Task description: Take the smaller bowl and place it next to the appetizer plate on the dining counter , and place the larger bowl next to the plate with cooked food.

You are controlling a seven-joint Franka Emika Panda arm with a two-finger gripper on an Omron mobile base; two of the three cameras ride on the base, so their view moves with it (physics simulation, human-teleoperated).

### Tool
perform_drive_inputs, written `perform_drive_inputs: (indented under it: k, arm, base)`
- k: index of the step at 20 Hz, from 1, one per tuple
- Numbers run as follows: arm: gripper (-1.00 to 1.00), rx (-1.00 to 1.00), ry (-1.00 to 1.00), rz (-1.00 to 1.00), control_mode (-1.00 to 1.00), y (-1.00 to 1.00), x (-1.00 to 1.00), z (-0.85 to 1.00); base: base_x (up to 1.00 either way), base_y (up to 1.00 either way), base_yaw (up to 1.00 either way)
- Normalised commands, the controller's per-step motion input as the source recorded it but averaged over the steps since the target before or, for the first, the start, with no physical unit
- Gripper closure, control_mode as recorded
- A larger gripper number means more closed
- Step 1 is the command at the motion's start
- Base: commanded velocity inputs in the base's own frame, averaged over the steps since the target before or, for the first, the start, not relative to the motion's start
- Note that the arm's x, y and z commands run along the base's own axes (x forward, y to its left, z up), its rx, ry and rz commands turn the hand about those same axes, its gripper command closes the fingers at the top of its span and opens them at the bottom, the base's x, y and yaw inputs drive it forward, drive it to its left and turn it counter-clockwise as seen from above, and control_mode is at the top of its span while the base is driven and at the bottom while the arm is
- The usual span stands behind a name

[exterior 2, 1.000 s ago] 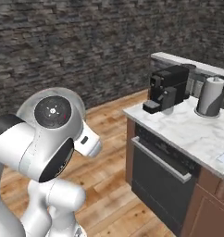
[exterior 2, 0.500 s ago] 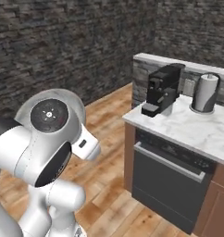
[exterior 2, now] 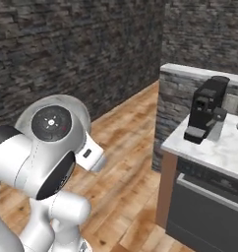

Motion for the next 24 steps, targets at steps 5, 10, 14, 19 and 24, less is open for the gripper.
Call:
perform_drive_inputs:
  k: [5,10,14,19,24]
  arm:
    - [1.0,0.0,0.0,0.0,1.0,0.0,0.0,0.0]
    - [1.0,0.0,0.0,0.0,1.0,0.0,0.0,0.0]
    - [1.0,0.0,0.0,0.0,1.0,0.0,0.0,0.0]
    - [1.0,0.0,0.0,0.0,1.0,0.0,0.0,0.0]
    - [1.0,0.0,0.0,0.0,1.0,0.0,0.0,0.0]
  base:
    - [1.0,1.0,-0.46]
    - [1.0,1.0,-0.45]
    - [1.0,1.0,-0.38]
    - [1.0,1.0,-0.2]
    - [1.0,1.0,-0.18]
